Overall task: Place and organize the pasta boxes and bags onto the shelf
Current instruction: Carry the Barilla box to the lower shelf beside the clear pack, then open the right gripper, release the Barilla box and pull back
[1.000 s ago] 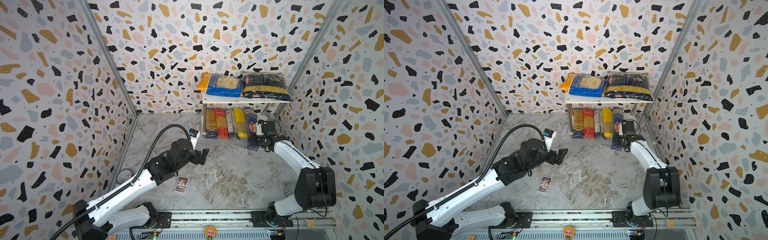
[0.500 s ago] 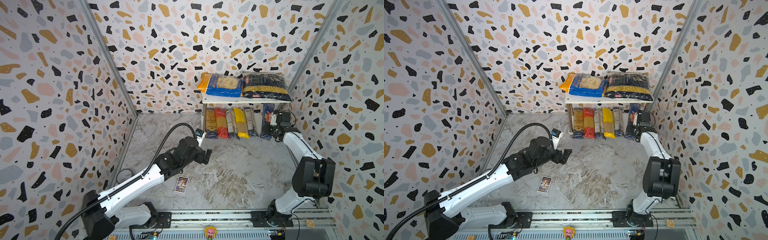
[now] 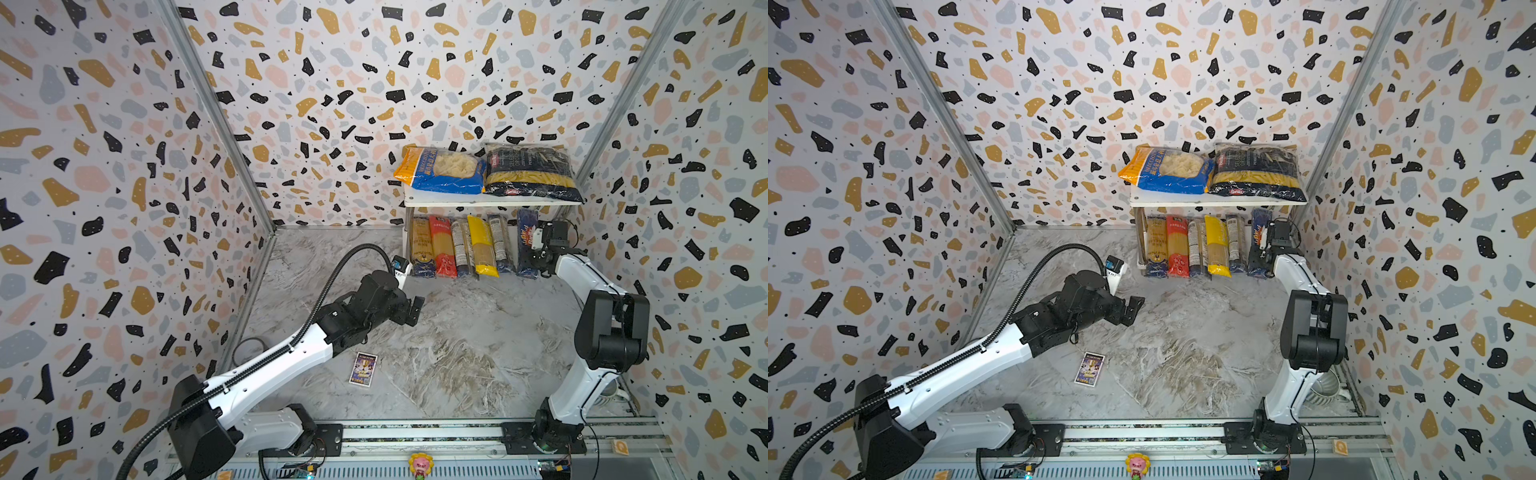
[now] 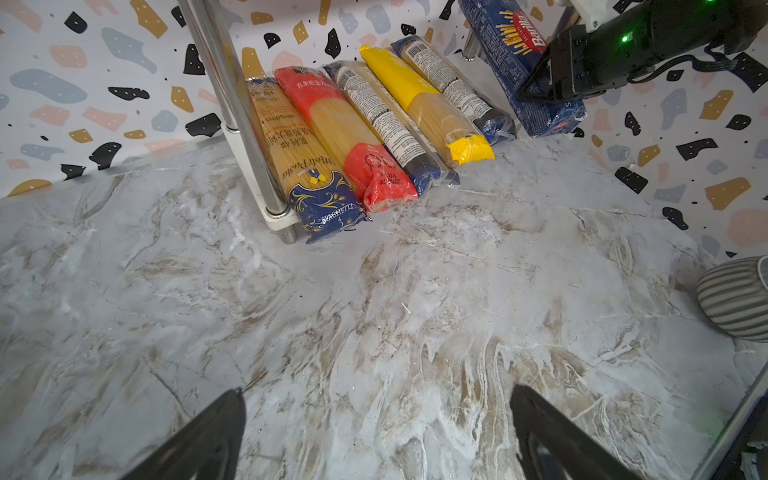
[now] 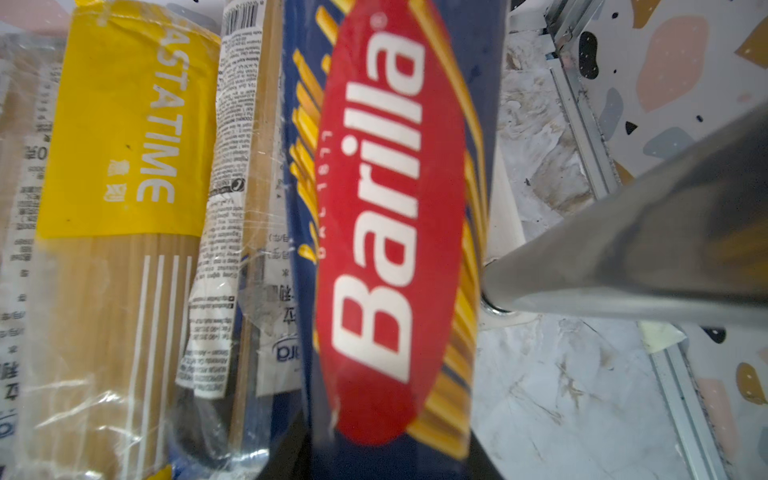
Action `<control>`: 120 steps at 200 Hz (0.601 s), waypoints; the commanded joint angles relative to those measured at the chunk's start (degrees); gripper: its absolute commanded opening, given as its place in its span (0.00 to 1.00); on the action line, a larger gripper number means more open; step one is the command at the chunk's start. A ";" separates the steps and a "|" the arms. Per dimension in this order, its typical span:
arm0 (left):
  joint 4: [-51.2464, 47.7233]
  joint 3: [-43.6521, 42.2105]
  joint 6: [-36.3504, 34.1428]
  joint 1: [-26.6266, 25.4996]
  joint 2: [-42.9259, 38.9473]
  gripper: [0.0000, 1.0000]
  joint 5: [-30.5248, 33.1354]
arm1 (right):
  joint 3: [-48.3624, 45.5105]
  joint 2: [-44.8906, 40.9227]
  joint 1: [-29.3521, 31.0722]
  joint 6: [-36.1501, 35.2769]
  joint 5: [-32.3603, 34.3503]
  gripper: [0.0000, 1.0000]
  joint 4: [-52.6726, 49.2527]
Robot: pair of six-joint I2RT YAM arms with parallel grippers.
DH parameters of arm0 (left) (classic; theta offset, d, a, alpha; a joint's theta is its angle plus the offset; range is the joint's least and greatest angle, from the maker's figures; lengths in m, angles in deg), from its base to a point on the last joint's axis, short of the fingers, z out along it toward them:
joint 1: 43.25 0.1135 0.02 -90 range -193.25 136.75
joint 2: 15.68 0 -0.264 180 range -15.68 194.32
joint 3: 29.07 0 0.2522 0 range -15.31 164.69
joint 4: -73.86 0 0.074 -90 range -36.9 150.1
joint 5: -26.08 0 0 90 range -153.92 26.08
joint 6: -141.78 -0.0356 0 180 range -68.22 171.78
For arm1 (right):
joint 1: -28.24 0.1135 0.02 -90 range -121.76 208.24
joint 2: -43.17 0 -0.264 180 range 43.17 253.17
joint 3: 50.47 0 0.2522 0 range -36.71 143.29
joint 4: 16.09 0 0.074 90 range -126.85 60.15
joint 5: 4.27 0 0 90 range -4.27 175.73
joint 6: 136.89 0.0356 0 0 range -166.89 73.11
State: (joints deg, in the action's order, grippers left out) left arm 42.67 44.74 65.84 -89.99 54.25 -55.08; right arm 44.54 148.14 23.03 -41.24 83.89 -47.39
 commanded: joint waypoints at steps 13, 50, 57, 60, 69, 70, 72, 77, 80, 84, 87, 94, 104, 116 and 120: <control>2.89 2.06 -1.01 0.94 -0.06 1.00 -1.15 | 8.42 0.32 0.26 -2.46 2.48 0.26 7.39; 3.10 1.92 -0.97 1.58 0.10 1.00 -1.78 | 12.57 4.27 0.68 -3.38 4.35 0.27 5.50; 3.25 1.88 -1.04 1.74 0.12 1.00 -2.17 | 12.94 4.82 0.73 -3.51 5.04 0.27 5.40; 3.32 1.88 -1.00 1.86 0.11 0.99 -2.35 | 13.08 5.04 0.74 -3.47 5.23 0.27 5.33; 3.53 1.84 -0.97 2.12 0.11 0.99 -2.75 | 13.29 5.52 0.73 -3.50 5.71 0.29 5.41; 3.54 1.92 -0.97 2.11 0.12 0.99 -2.76 | 13.26 5.61 0.73 -3.48 5.75 0.29 5.41; 3.54 1.96 -0.97 2.10 0.12 0.99 -2.88 | 13.30 5.67 0.73 -3.48 5.79 0.29 5.41; 3.65 1.95 -0.93 2.20 0.12 0.99 -3.14 | 13.38 5.86 0.80 -3.56 5.89 0.30 5.42; 3.74 1.97 -0.96 2.27 0.11 1.00 -3.25 | 13.40 6.03 0.78 -3.71 5.90 0.31 5.37; 3.73 1.93 -0.95 2.37 0.07 1.00 -3.42 | 13.49 6.25 0.73 -3.85 5.89 0.32 5.32; 3.80 1.98 -0.97 2.40 0.11 1.00 -3.52 | 13.56 6.36 0.73 -3.93 5.90 0.32 5.17; 3.81 2.04 -0.97 2.51 0.16 1.00 -3.63 | 13.73 6.61 0.78 -4.03 6.06 0.33 5.02; 3.97 2.13 -0.97 2.63 0.27 0.99 -3.73 | 13.98 7.00 0.73 -4.10 6.32 0.38 4.69; 3.91 2.17 -0.92 2.79 0.38 0.99 -3.85 | 14.19 7.29 0.73 -4.07 6.36 0.53 4.39; 3.94 2.15 -0.97 2.84 0.38 1.00 -3.98 | 14.38 7.41 0.77 -3.98 6.33 0.59 4.31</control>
State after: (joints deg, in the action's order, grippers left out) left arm 43.98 44.74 65.82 -87.61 54.43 -57.75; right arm 53.72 157.61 23.88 -45.13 87.91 -47.89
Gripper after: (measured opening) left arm 0.994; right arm 0.471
